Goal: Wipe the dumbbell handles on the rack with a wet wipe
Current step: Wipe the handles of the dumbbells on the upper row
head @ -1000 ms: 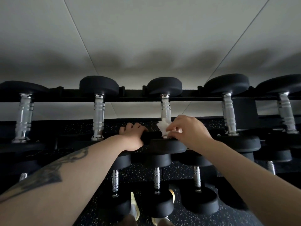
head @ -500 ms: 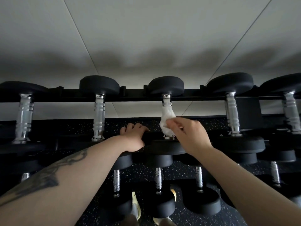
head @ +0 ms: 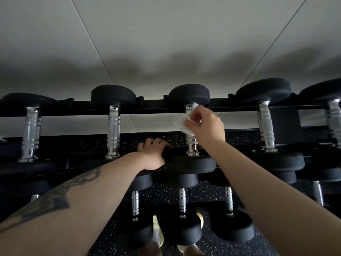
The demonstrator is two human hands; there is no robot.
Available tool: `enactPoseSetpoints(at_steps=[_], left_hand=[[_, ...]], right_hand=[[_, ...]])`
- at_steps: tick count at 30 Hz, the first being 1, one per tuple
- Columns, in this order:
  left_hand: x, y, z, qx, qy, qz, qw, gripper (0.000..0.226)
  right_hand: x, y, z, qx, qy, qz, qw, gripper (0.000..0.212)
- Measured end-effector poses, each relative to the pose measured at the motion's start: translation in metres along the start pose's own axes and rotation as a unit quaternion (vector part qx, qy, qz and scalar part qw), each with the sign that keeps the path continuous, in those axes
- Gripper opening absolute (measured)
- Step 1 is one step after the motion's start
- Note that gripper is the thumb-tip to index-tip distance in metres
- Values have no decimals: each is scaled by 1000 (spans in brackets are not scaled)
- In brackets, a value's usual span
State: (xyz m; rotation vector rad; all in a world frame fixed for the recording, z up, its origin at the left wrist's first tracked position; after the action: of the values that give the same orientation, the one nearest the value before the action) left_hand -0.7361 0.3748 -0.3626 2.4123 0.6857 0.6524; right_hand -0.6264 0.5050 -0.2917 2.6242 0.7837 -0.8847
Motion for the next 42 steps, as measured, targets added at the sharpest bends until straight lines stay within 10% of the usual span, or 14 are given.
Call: enactPoseSetpoints(at_steps=[6,11,20,26,33,42], left_hand=[[1,1,1,3,-14,-2,1000,60],[2,1,-1,-4,0,-1,1000,60],[2,2,-1,-1,-2,-3,1000,57],[2,2,-1,-6,4,0,1000,59],[3,3,-2,-9,4,1,1000,57],[2,1,-1,-13,5,4,1000,62]], right_hand=[[11,21,4,-38,-29,-7,999,12],[9,13,-2,73,-37,-69,994,15],[9,-2,-1,-77,300,-321,895,54],[12,30,5,-111,19,-3,994,51],[6,-26,10,-176,-435,221,855,26],[18,-21,-1,-152,-477,268,823,25]])
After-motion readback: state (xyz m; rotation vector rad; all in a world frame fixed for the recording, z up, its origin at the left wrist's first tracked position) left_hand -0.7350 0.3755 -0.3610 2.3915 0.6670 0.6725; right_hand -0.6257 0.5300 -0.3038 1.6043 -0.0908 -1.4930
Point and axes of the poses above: each hand's wrist, its own y-axis away from the middle knuckle, its own z-axis out of the palm, x = y × z, the point moved 3 cm from there along -y, towards the middle knuckle, and after that the axes turned 2 degrees about -z, right-handed, at the moved point
